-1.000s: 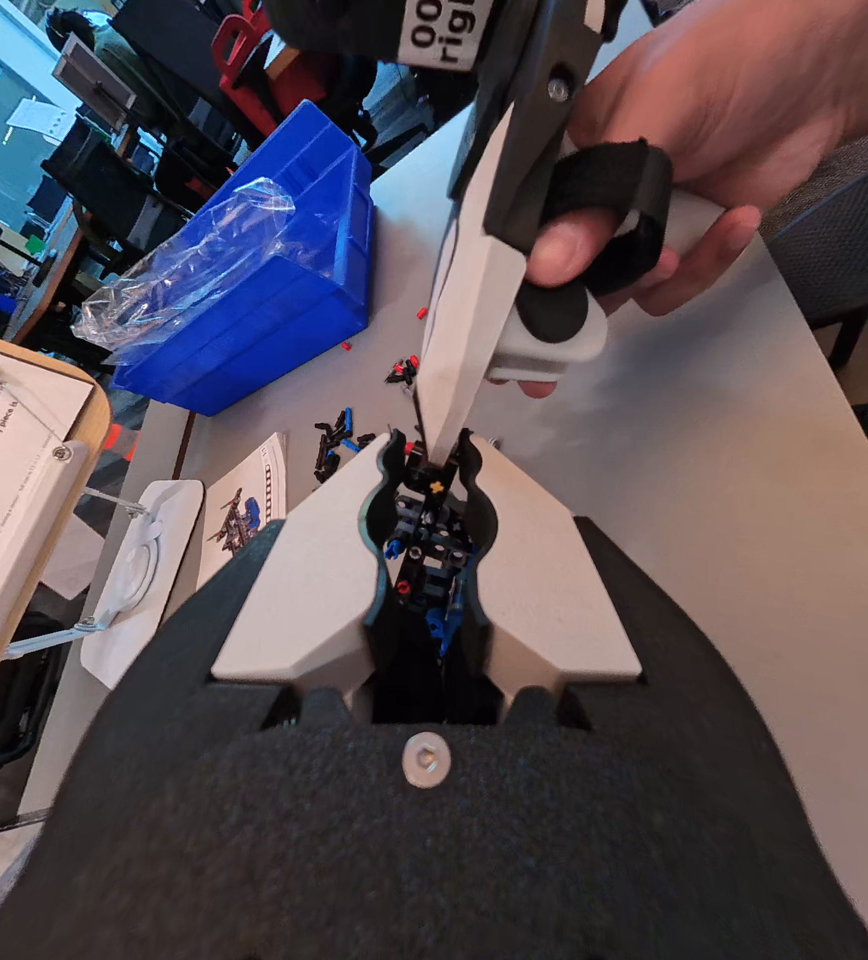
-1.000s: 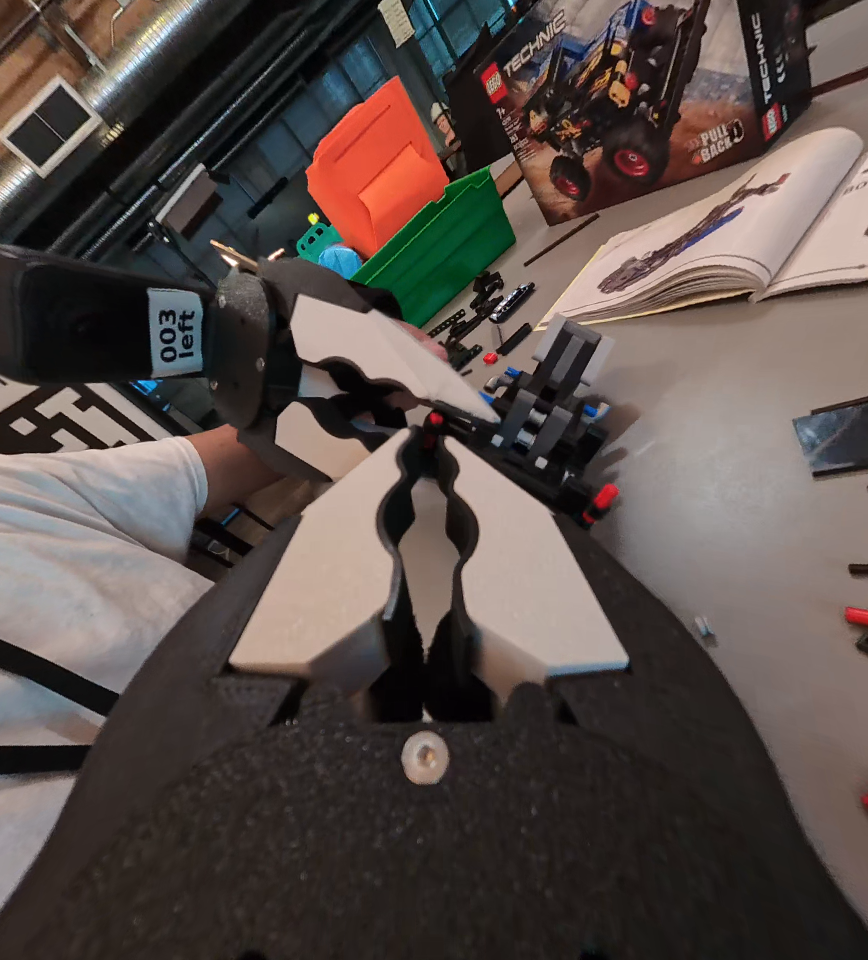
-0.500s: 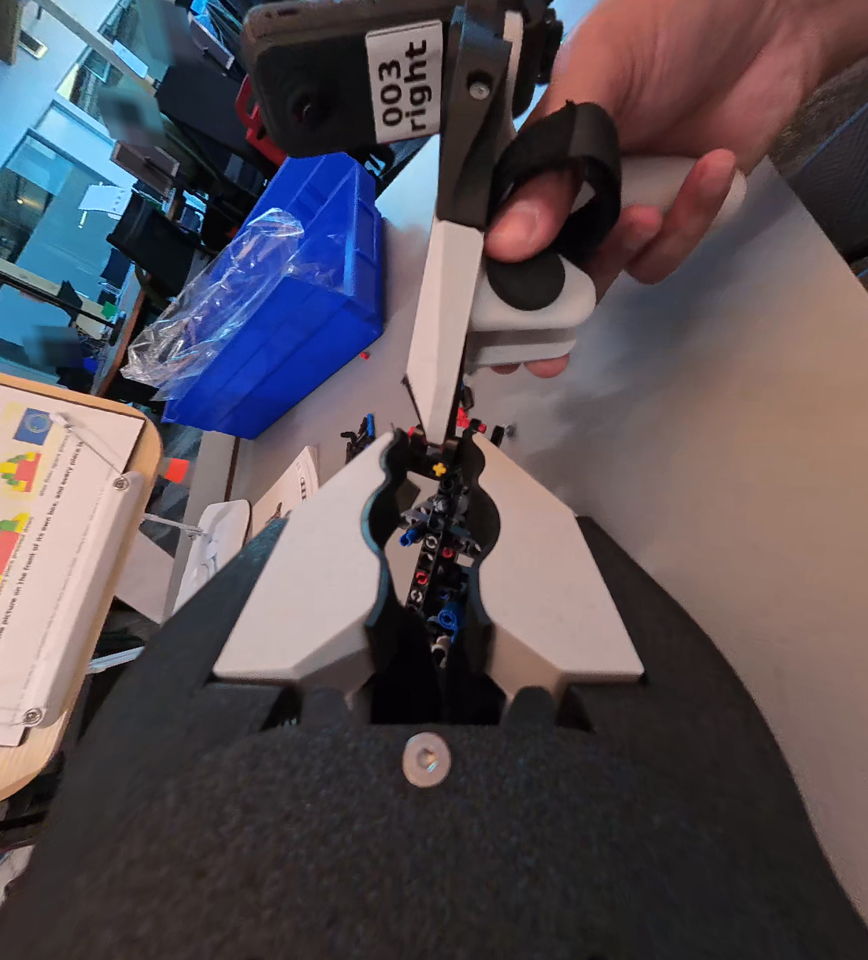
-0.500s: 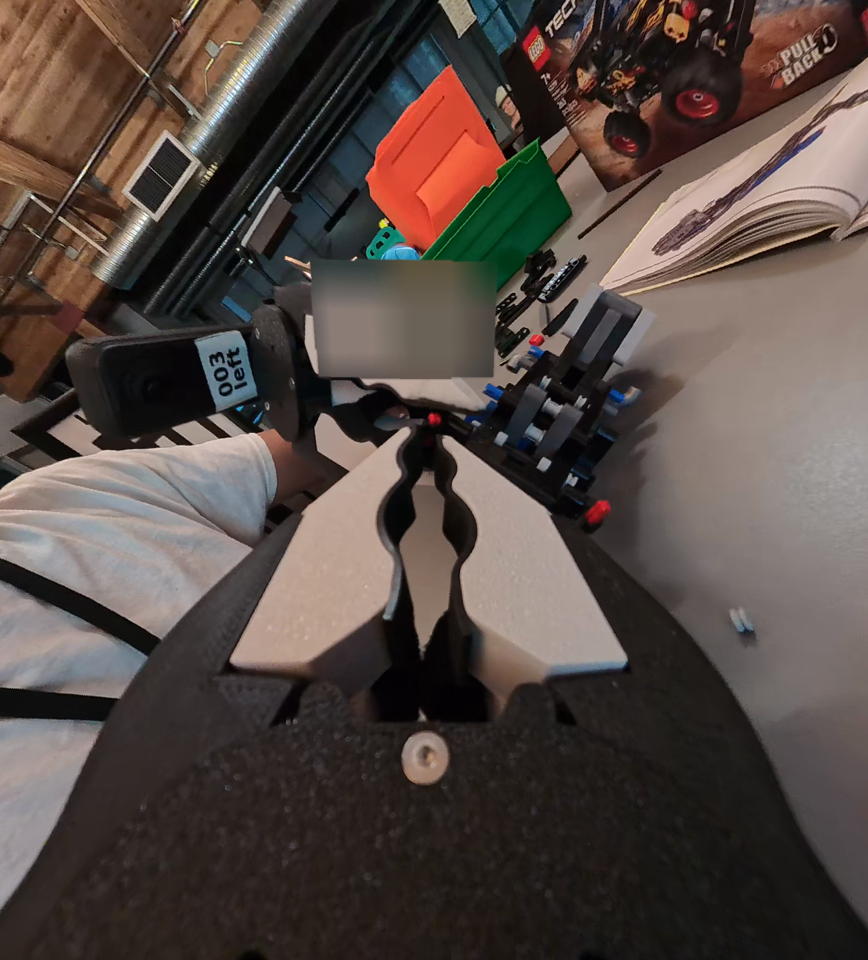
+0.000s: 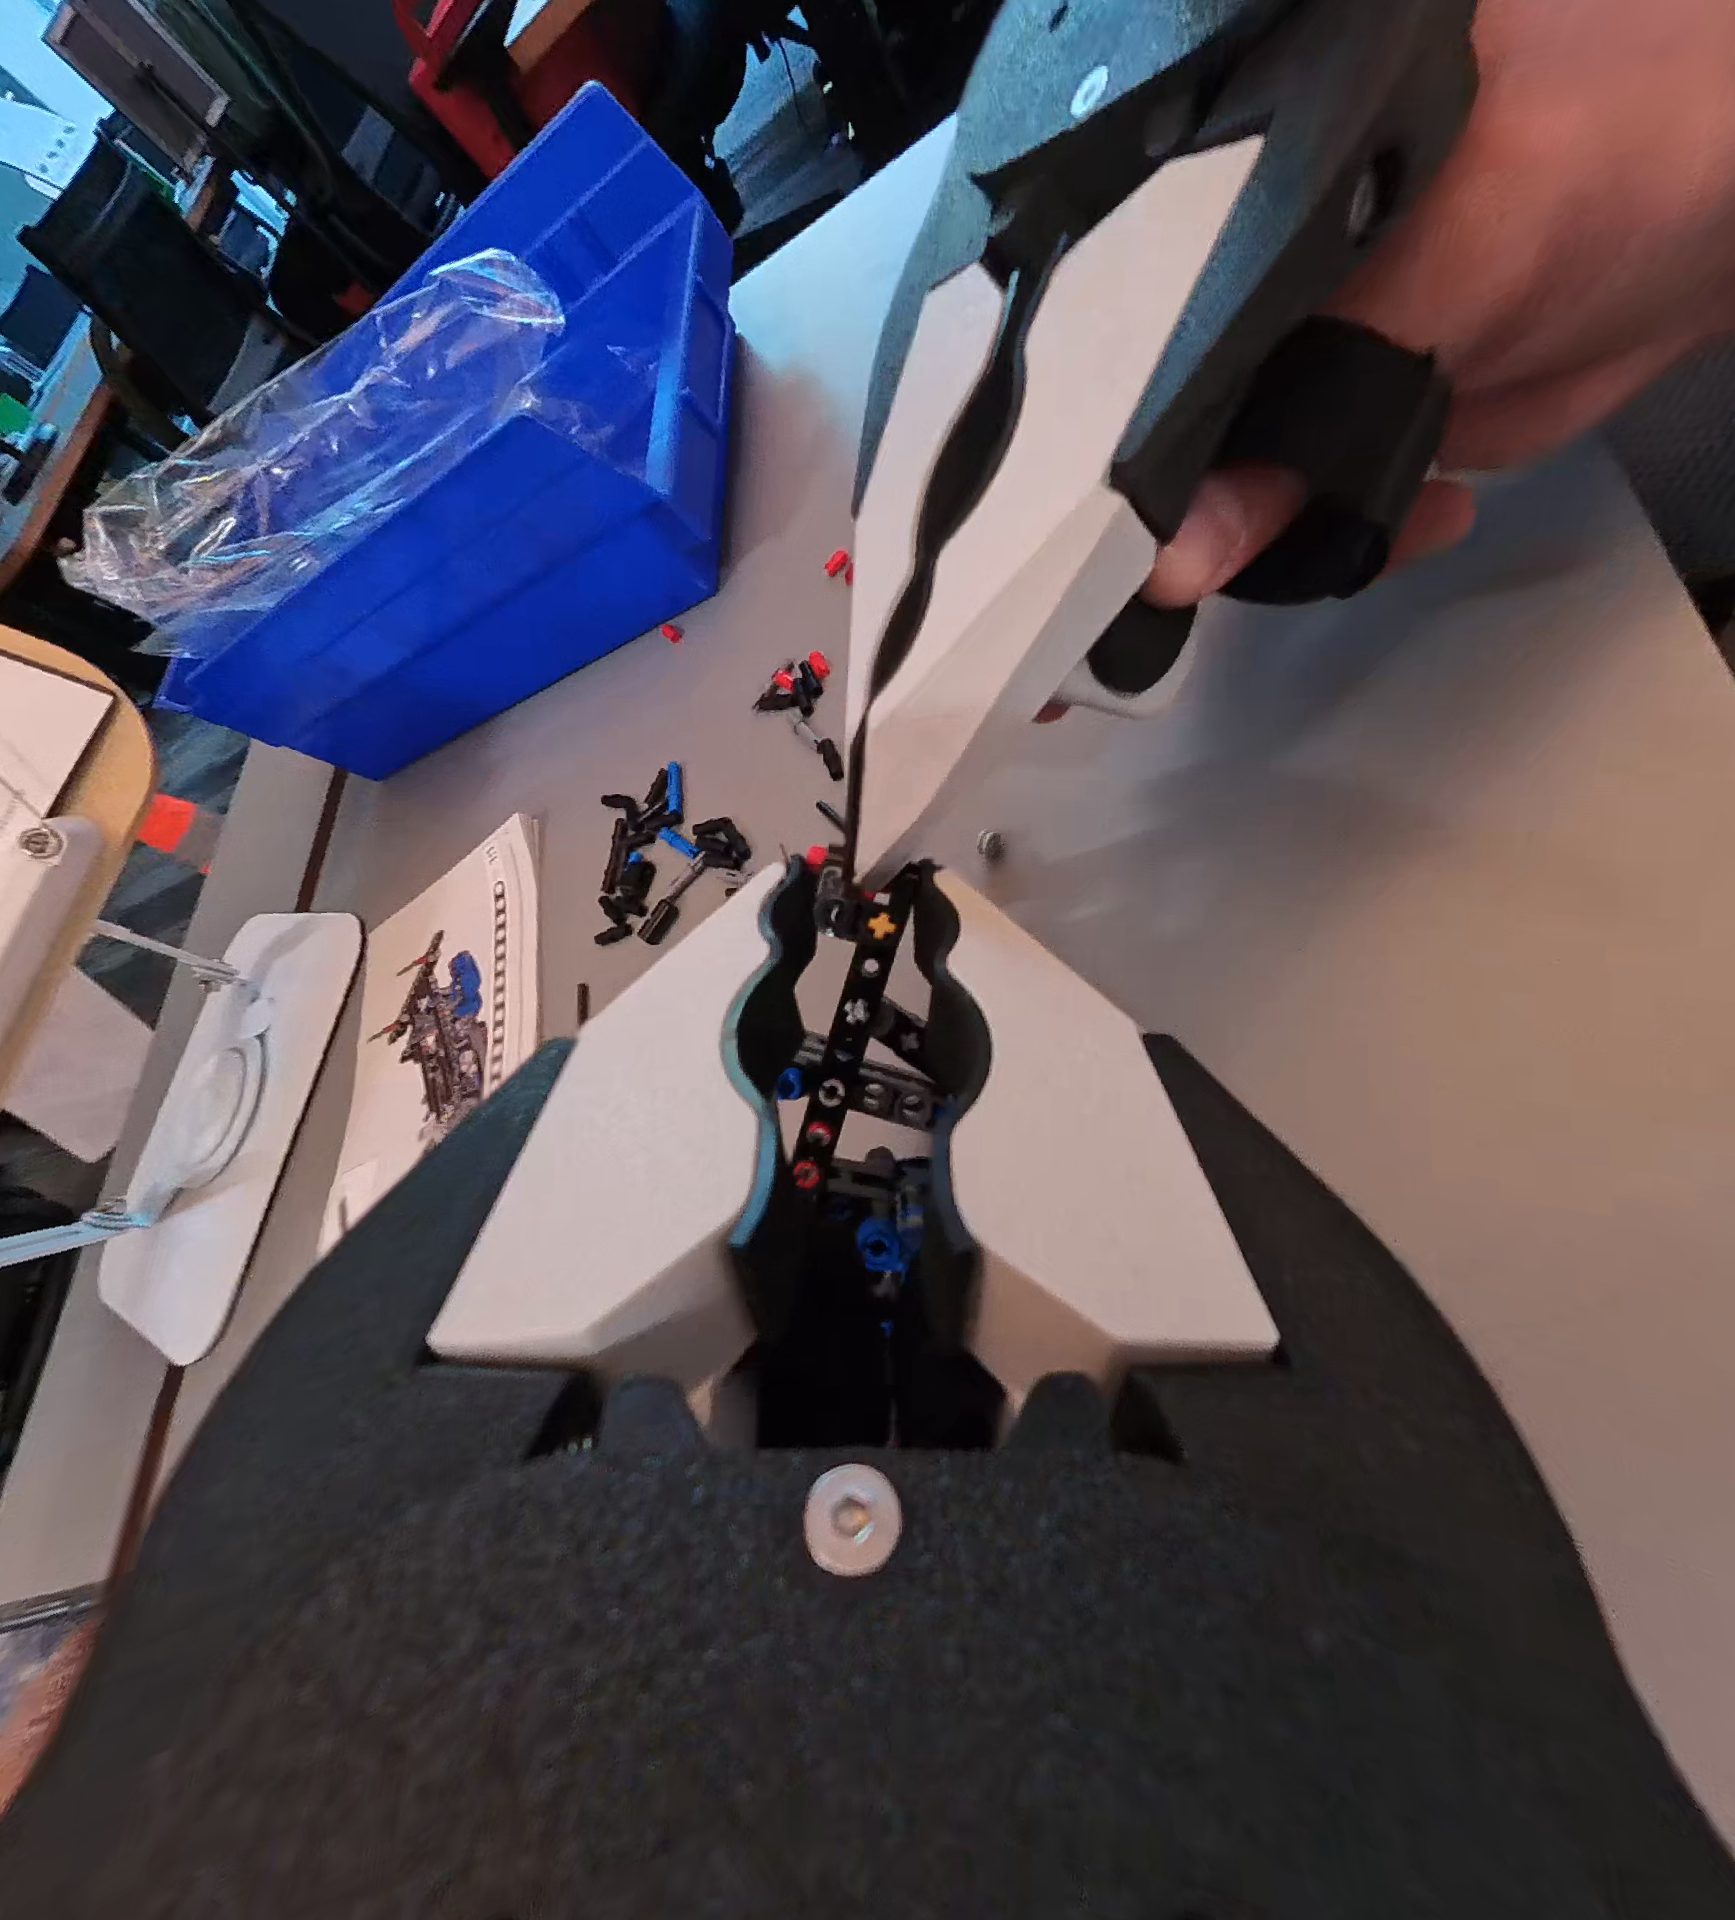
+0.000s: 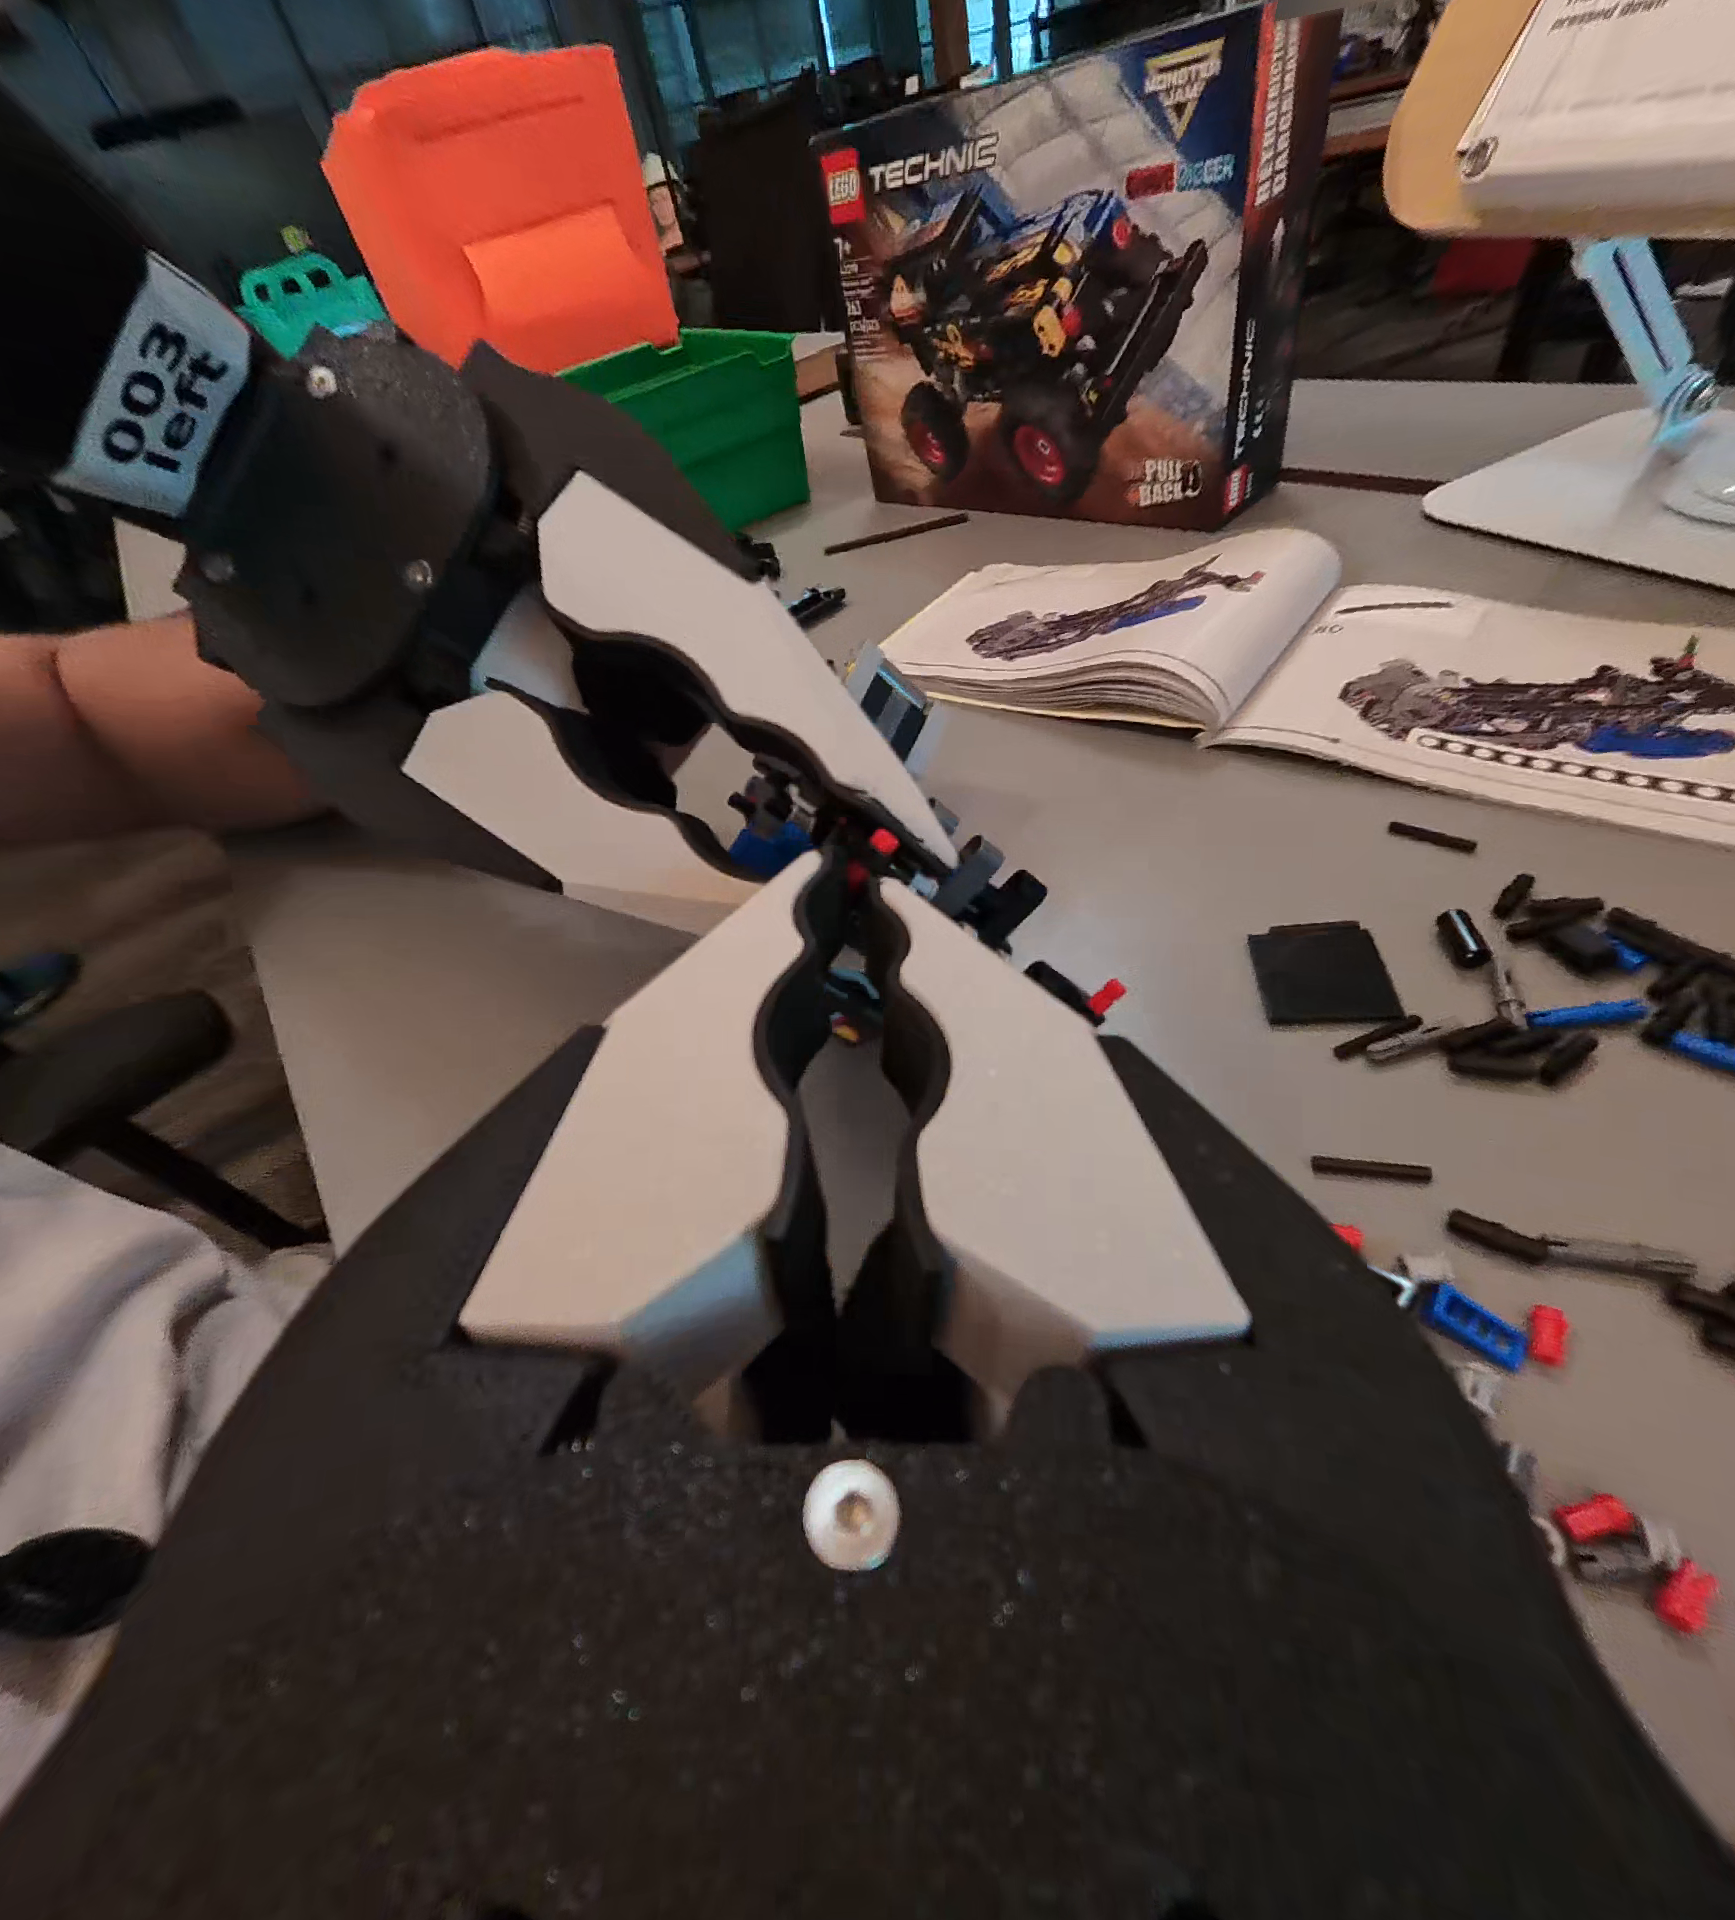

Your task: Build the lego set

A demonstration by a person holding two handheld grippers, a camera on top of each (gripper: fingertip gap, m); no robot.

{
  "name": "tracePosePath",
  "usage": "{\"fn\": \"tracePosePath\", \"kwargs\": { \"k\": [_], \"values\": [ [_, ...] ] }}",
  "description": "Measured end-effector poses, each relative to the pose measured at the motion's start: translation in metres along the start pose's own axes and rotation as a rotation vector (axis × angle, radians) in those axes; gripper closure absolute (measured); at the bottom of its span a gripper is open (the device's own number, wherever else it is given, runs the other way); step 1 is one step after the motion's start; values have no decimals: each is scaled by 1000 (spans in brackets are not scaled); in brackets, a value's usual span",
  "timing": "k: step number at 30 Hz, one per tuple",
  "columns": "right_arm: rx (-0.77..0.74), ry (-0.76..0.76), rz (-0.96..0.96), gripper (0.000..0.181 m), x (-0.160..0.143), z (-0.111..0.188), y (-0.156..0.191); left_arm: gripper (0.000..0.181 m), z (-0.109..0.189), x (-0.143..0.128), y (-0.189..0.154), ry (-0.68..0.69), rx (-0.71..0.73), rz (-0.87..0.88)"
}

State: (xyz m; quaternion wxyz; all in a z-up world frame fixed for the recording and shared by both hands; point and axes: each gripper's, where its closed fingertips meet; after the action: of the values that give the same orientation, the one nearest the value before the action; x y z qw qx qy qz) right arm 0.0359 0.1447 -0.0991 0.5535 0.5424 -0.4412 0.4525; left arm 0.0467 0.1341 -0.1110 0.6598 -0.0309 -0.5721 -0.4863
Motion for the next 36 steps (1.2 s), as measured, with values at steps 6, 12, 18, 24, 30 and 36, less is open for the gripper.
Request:
{"fn": "tracePosePath", "kwargs": {
  "k": [6, 12, 18, 24, 30, 36],
  "values": [
    [144, -25, -303, 180, 5, 2, 10, 165, 6, 7, -2, -56, -39, -72],
    [206, -49, -399, 179, 5, 2, 12, 165, 7, 5, -1, -35, -40, -120],
    [197, 4, -204, 167, 2, 5, 11, 166, 6, 5, -5, -38, -56, -130],
    [257, 29, -467, 176, -3, 6, 16, 166, 4, 4, -6, -24, -28, -182],
    [293, 15, -622, 178, -3, 8, 13, 166, 1, 3, -6, -18, 9, -180],
    [189, 14, -512, 179, -4, 6, 6, 166, -2, 0, -3, -14, 54, -142]
  ]
}}
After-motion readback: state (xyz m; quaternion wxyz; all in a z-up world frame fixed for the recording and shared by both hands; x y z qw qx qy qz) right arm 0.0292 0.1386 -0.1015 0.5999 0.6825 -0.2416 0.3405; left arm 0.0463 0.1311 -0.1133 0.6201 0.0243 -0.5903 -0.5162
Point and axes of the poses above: each gripper's, where its closed fingertips meet, z back along the fingers, x out of its top, y = z × x across the jaws, and after that the axes turned 11 degrees about -y, right-handed
